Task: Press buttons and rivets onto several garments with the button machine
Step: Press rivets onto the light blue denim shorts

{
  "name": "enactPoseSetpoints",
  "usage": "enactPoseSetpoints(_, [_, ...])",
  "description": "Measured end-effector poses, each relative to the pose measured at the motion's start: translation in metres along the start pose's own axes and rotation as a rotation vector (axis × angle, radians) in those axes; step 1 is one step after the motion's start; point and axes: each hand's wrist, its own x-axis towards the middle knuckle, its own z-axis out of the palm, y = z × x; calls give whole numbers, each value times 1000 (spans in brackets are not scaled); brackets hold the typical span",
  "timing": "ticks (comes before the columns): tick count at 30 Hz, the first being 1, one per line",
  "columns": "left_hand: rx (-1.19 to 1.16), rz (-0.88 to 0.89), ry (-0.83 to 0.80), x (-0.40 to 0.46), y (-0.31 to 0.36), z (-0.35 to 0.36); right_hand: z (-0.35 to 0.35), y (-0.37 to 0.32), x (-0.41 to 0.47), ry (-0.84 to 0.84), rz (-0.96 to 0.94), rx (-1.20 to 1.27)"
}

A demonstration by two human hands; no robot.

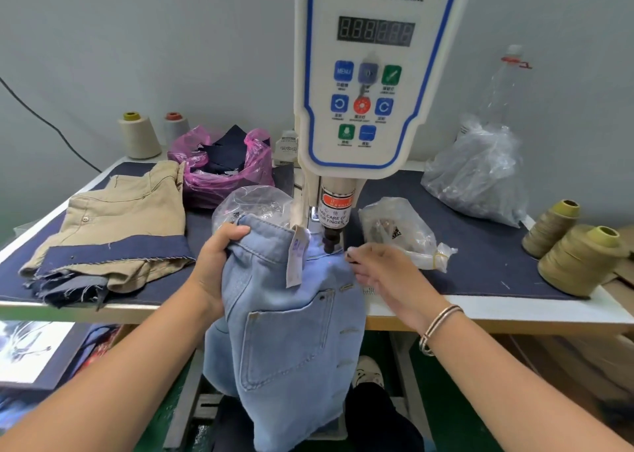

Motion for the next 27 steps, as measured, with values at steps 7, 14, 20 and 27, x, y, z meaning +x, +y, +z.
enactPoseSetpoints(7, [-56,-89,-139,-5,-5,-4,1,-5,-4,-55,14,67])
enactPoseSetpoints(14, [94,30,176,3,-3,-10,-13,-9,-4,23,83,676])
enactPoseSetpoints(20, [785,-119,12,-2,3,-22,-35,17,-22,-83,256,262])
enactPoseSetpoints(27, [1253,25,88,18,10,-14,-6,2,-9,56,115,243])
